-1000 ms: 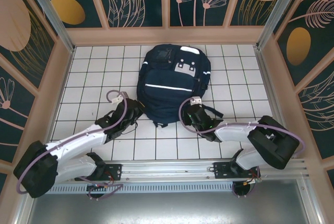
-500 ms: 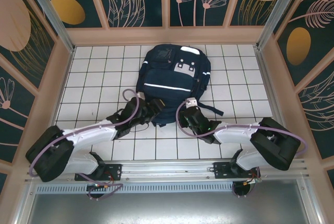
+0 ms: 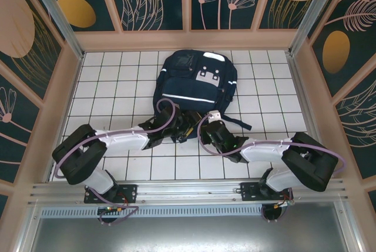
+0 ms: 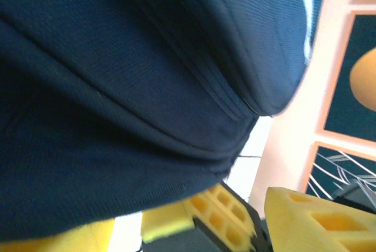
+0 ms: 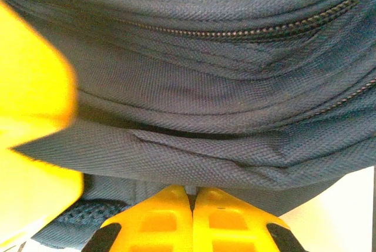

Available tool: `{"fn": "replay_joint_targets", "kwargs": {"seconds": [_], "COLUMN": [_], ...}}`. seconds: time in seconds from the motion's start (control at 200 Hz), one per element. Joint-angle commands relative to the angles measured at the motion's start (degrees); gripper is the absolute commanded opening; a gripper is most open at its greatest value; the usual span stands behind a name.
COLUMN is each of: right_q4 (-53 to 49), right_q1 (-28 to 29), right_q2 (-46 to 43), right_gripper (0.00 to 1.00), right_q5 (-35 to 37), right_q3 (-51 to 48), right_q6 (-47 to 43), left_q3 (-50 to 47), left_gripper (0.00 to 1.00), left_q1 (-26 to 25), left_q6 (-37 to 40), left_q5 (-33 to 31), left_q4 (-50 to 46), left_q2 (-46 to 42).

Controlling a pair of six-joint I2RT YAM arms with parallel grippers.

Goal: Pack books, pencil case, and school supplies into a backpack

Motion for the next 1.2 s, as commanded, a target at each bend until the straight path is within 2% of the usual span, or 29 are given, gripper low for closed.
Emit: {"fn": "replay_joint_targets", "kwargs": {"seconds": [0.0, 0.085, 0.235, 0.375, 0.596, 0.876, 1.196], "right_q4": [5.1, 5.7, 5.8, 3.7, 0.9, -2.3, -3.9], "right_q1": [1.1, 1.3, 1.3, 0.5, -2.8, -11.6, -19.9], "right_q2": [-0.5, -0.7, -0.6, 0.3, -0.1, 1.7, 8.4], "right_gripper": [0.0, 0.0, 0.0, 0.0, 0.0, 0.0, 0.0], "right_q5": [-0.3, -0.3, 0.7, 3.7, 6.4, 6.6, 4.7], "right_q3": [-0.8, -1.2, -1.6, -1.1, -0.7, 1.2, 6.8], "right_q6": [-0.8, -0.8, -0.6, 0.4, 2.6, 4.0, 3.8], "left_q3": [1.5, 1.1, 0.1, -1.1, -7.1, -11.0, -11.3], "left_gripper": [0.62, 0.53, 0.0, 0.0, 0.0, 0.0, 0.0], "left_q1": [0.8, 1.6, 2.3, 3.1, 4.7, 5.1, 5.3], "left_q6": [-3.7, -5.3, -5.9, -3.4, -1.0, 1.8, 5.4], "left_q5": [-3.3, -3.7, -4.6, -7.9, -13.2, -18.9, -21.2], "left_q4": [-2.4, -1.4, -0.4, -4.2, -9.6, -15.7, -19.0], "left_q2": [3.2, 5.2, 5.7, 0.8, -12.4, -25.8, -32.4]}}
